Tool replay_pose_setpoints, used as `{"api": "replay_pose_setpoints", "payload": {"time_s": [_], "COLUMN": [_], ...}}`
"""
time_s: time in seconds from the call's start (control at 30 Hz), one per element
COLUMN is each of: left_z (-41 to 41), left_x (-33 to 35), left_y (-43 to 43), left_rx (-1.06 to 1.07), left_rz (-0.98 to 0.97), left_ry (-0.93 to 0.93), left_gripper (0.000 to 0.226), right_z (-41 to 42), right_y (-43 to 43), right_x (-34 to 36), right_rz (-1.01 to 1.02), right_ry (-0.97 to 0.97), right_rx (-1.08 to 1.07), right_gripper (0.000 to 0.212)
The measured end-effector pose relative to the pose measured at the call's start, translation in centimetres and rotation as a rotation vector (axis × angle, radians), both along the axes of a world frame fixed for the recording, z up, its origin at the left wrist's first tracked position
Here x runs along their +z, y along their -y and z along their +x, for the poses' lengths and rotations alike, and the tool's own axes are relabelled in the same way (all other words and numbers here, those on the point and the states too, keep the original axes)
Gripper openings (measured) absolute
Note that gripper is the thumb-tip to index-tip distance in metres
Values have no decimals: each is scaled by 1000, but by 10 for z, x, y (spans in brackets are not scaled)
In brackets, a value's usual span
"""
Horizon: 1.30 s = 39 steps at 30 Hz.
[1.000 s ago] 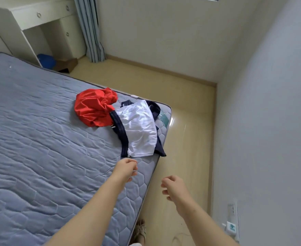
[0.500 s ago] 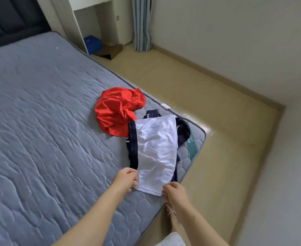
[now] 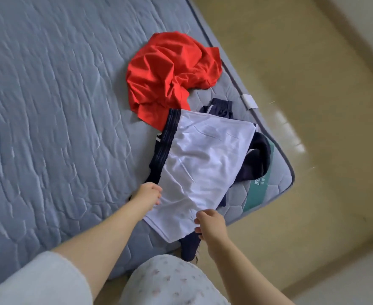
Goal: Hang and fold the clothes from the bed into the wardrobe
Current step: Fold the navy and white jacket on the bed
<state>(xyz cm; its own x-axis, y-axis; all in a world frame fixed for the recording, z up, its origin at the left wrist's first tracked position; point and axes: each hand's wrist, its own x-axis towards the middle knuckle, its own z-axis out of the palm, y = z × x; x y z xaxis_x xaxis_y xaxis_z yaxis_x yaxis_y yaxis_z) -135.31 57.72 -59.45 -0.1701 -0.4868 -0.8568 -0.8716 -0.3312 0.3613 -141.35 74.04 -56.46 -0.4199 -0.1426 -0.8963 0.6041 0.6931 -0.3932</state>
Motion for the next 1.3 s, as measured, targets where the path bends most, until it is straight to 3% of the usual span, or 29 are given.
{"api": "replay_pose_setpoints", "payload": {"time_s": [0.13,0.3,0.4,0.47,0.53,0.57,0.63,0.83,1.0,1.3], "left_z": [-17,-36,-37,-33,-30,-27,-18,37,102,190], "left_x": [-52,-101,-118,-124,-124,-121,-111,-39,55,224], "left_y": [8,26,28,30,31,31,31,67,126,225], "left_rx": [-16,266,251,233,124,27,-123,-25,302,419], "left_rz": [-44,-101,-58,-95,-188,-235,-297,-369,-565,-830], "left_ry": [-21,-166,-177,-195,-176,-159,-153,-312,-345,-473], "left_gripper": [30,65,81,65,24,13,19,19,7,12], "right_z": [-14,-20,-17,-15,-12,-12,-7,21,56,143], "right_y": [19,25,21,20,21,22,28,76,126,231], "right_x": [-39,-75,-85,-86,-85,-84,-81,-42,21,154], "right_rz": [-52,-38,1,20,38,51,76,8,-113,-383], "right_ry": [60,86,71,61,49,39,32,1,-16,-51], "right_rx": [32,-2,-58,-68,-54,-47,-40,-26,-18,81], "right_gripper": [11,11,13,14,13,13,12,13,13,13]}}
